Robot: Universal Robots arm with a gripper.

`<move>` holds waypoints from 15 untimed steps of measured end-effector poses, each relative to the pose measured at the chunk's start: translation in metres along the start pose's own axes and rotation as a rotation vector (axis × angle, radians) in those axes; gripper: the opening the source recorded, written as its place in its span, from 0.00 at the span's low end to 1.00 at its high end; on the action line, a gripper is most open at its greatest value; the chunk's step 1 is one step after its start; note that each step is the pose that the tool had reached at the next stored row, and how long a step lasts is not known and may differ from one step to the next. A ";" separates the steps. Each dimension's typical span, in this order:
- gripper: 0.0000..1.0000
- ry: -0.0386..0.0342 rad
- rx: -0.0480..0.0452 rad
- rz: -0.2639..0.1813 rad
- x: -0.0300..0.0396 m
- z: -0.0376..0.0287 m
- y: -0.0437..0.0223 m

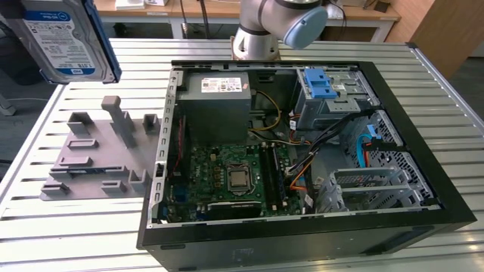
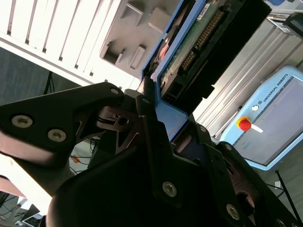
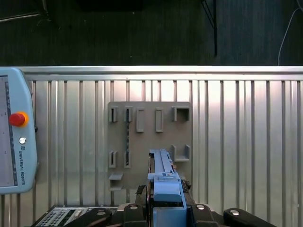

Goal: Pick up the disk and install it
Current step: 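Pick up the disk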

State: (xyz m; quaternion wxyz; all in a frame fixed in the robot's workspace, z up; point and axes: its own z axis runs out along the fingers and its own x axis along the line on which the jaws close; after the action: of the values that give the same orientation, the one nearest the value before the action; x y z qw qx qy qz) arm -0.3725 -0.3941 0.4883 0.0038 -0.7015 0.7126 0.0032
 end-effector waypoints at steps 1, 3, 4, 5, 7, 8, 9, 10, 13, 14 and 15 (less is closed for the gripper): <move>0.36 0.0000 -0.0001 0.000 0.0007 0.0000 -0.0019; 0.36 0.0000 -0.0002 0.000 0.0021 -0.0001 -0.0055; 0.36 0.0001 -0.0002 0.000 0.0028 -0.0001 -0.0072; 0.36 0.0000 -0.0002 0.000 0.0035 -0.0001 -0.0090; 0.36 0.0000 -0.0002 0.000 0.0048 0.0000 -0.0125; 0.36 0.0000 -0.0002 0.000 0.0054 -0.0001 -0.0143; 0.36 0.0001 -0.0003 0.000 0.0060 -0.0001 -0.0160; 0.36 0.0001 -0.0002 0.000 0.0067 -0.0001 -0.0177; 0.36 0.0000 -0.0003 0.000 0.0087 -0.0001 -0.0231; 0.36 0.0000 -0.0003 0.000 0.0094 -0.0001 -0.0250; 0.36 0.0000 -0.0003 0.000 0.0100 -0.0001 -0.0267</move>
State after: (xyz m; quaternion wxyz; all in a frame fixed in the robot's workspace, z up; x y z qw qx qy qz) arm -0.3460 -0.4045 0.4884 0.0037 -0.7015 0.7126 0.0033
